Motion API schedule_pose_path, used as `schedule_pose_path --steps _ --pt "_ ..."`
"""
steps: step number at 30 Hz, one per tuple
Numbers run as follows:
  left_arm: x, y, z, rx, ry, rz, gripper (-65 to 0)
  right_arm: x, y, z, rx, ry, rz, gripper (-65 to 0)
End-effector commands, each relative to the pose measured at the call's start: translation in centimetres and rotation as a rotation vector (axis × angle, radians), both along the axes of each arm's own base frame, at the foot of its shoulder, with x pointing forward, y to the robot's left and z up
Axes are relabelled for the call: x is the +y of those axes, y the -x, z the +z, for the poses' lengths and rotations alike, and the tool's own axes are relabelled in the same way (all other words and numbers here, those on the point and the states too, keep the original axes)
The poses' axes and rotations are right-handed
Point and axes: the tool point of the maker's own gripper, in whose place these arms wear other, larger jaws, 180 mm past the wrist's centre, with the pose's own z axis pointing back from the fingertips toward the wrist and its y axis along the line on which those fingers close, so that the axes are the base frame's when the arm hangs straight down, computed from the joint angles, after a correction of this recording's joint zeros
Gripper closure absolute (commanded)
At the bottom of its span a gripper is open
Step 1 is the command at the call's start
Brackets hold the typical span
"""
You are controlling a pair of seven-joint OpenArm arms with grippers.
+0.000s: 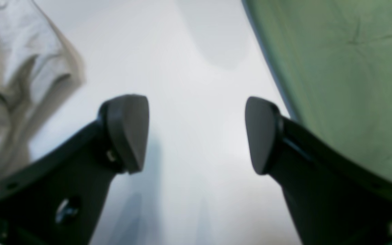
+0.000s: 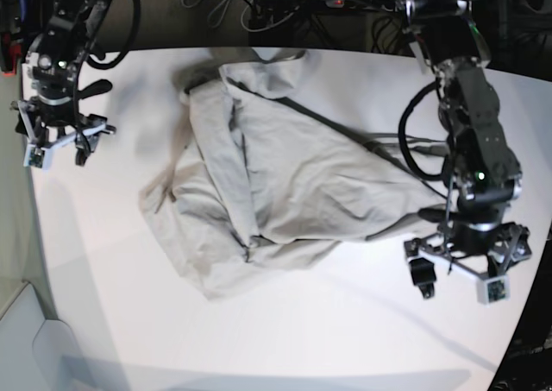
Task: Layout the t-shirt on the table in an organized manner, then fold the t-shirt properly
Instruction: 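Release the shirt and raise both grippers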
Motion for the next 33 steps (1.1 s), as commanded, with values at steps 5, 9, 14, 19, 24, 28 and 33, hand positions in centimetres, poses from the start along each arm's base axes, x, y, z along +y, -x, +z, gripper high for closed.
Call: schedule_pose_path --steps 5,9,14,19,24,28,33 --pt "-0.2 4.3 -3.8 0.090 0.075 -0.018 -65.0 0.7 0.3 0.4 -0.011 0.016 0.034 -44.5" --pt "0.4 8.0 -7.9 0.203 0.133 -0.001 -65.0 3.2 0.3 -0.6 0.014 -0.008 0.101 -44.5" --pt "1.1 11.2 -10.8 0.306 0.119 0.000 -65.0 4.9 -0.3 -0.6 -0.003 -0.022 0.144 -44.5" --pt "3.1 13.6 -12.0 0.356 0.104 0.055 -65.0 5.4 -0.5 -0.7 -0.004 -0.028 0.158 -44.5" --pt "5.8 14.1 -12.4 0.369 0.103 0.128 -65.0 5.9 -0.6 -0.8 -0.003 -0.033 0.170 -44.5" --pt "7.6 12.8 -14.4 0.413 0.116 0.155 -65.0 5.9 -0.6 -0.9 0.000 -0.035 0.169 -44.5" --pt "8.3 11.5 -16.2 0.410 0.142 0.178 -65.0 5.8 -0.6 -1.0 0.002 -0.034 0.166 -44.5"
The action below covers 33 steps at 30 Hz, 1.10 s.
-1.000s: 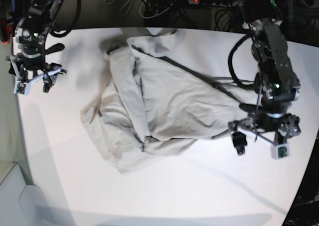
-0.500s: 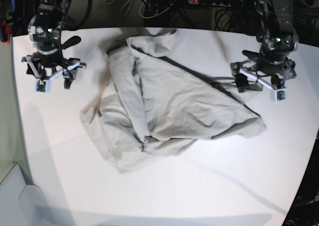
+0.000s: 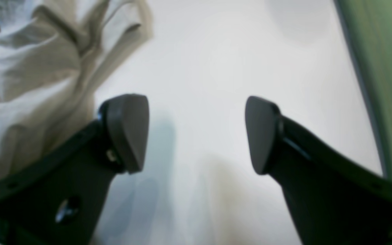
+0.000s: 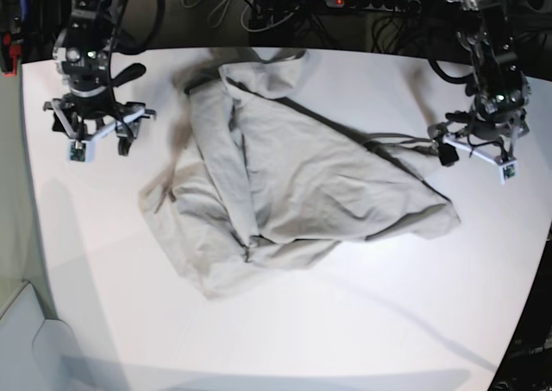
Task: Layout the t-shirt on the table in an organized manner, then fold the t-shirt properly
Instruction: 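Release the shirt and raise both grippers, then grasp the shirt edge nearest the right gripper with the right gripper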
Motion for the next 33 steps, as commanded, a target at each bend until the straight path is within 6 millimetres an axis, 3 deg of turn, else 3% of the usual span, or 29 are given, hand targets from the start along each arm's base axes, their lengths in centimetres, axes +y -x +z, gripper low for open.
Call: schedule_pose_path --steps 1,13,24,27,32,33 --pt "0.6 -0.9 1.3 -0.045 -0.025 0.002 -65.0 -0.4 -0.5 1.2 -0.046 0.017 0.001 -44.5" --pt "-3.6 -3.4 1.3 -0.065 0.002 -0.114 -65.0 -0.5 -0.5 1.1 -0.044 0.018 0.000 -44.5" --pt "-3.1 -2.4 -2.6 0.040 0.036 -0.105 -63.5 -0.5 -0.4 1.1 -0.044 0.020 -0.002 -44.5" --pt "-4.3 -2.6 -2.6 0.036 0.046 -0.196 -45.6 -0.5 -0.4 1.1 -0.044 0.020 -0.002 -44.5" --pt "-4.1 -2.4 -2.5 0.038 0.049 -0.196 -0.7 -0.5 -0.4 1.1 -0.044 0.020 -0.002 -44.5" --pt "-3.4 -2.3 -2.3 0.034 0.048 -0.173 0.0 -0.5 -0.5 1.2 -0.045 0.020 -0.002 -44.5"
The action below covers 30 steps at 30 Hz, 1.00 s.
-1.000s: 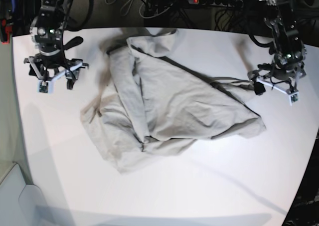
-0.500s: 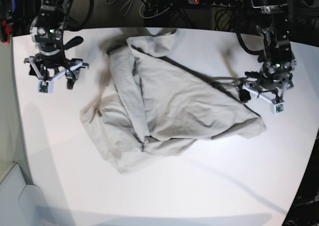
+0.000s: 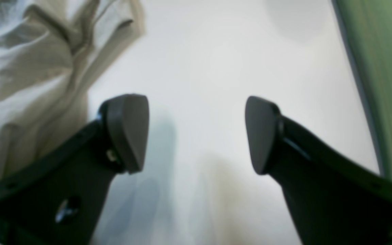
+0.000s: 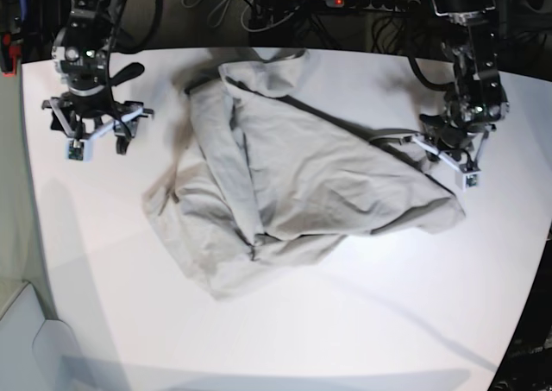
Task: Layout the t-shirt on the table in an organized manner, then fold the t-shirt properly
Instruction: 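Grasp the shirt edge nearest the right gripper with the right gripper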
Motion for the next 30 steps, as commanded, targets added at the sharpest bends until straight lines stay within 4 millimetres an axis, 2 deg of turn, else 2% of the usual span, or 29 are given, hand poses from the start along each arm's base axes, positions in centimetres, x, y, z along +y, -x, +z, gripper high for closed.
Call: schedule_pose_path --steps 1,2,4,6,10,12,15,20,22,25,28,30 --pt "1.8 -0.3 1.1 -0.026 -0.031 0.040 -0.4 -0.3 -0.7 1.2 -0.048 0.017 0.005 -44.5" --pt "2.2 -0.2 1.4 -0.036 -0.029 0.059 -2.8 -0.2 -0.7 1.2 -0.048 0.016 0.007 -44.5" --pt "3.4 -0.1 2.4 -0.064 -0.037 0.094 0.0 0.1 -0.8 1.3 -0.049 0.014 0.013 -44.5" --pt "4.5 0.6 3.0 -0.067 -0.049 0.125 -0.6 0.8 -1.3 1.7 -0.065 0.010 0.033 -44.5" --pt "5.2 1.2 4.1 -0.060 -0.068 0.130 -0.4 4.0 -2.8 2.7 -0.095 0.015 0.158 -44.5" --pt "5.1 1.3 4.4 -0.063 -0.073 0.126 -0.4 6.4 -3.8 3.3 -0.116 0.016 0.245 -44.5" --pt "5.1 2.2 4.3 -0.051 -0.083 0.120 -0.4 9.4 -5.2 4.2 -0.146 0.022 0.359 -44.6" --pt "5.1 3.3 3.8 -0.027 -0.089 0.117 -0.4 12.5 -8.7 5.8 -0.202 0.022 0.448 -44.8" --pt "5.7 3.7 3.7 -0.017 -0.107 0.113 -0.4 12.7 -10.4 5.2 -0.191 0.025 0.454 -44.8" --pt "6.0 4.2 3.6 -0.007 -0.116 0.112 -0.4 12.9 -11.7 2.8 -0.127 0.024 0.463 -44.8" --pt "6.1 4.6 3.3 0.002 -0.119 0.111 -0.4 13.3 -11.5 0.8 -0.072 0.019 0.476 -44.8" --pt "6.1 4.7 3.3 0.003 -0.119 0.111 -0.4 13.6 -11.4 0.4 -0.063 0.016 0.483 -44.8"
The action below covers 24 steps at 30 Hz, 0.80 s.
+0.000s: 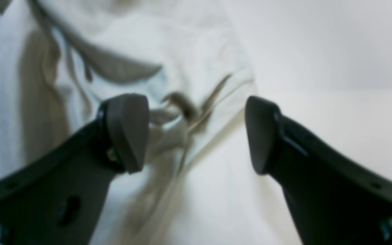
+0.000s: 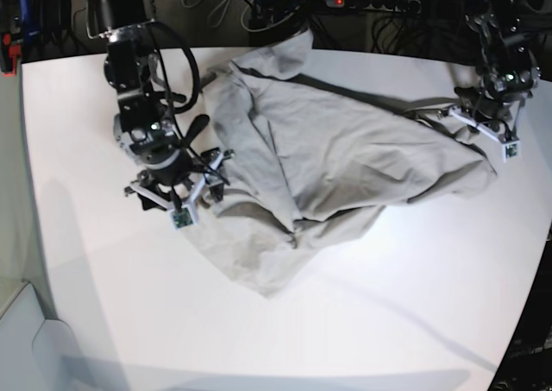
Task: Layout the t-shirt on the table in an organized manner, then fold the t-shirt properly
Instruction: 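Grasp the shirt edge nearest the right gripper with the right gripper, then pull the shirt edge outward with the right gripper, spreading the shirt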
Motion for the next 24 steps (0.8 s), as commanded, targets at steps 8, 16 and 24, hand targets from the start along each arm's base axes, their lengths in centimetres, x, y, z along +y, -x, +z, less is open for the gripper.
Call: schedule_pose_path --steps 8,16,24 --pt "0.4 -0.9 1.2 -0.043 -0.017 0.002 -0.3 0.5 -2.2 1.3 -0.053 -0.025 -0.002 -44.8" --pt "0.4 -1.1 1.2 -0.046 -0.017 0.002 -0.3 0.6 -3.7 1.9 -0.068 -0.028 -0.005 -42.7" --pt "0.4 -1.4 1.3 -0.053 -0.013 0.004 -0.3 1.7 -3.5 -0.8 0.011 -0.048 -0.011 -15.4"
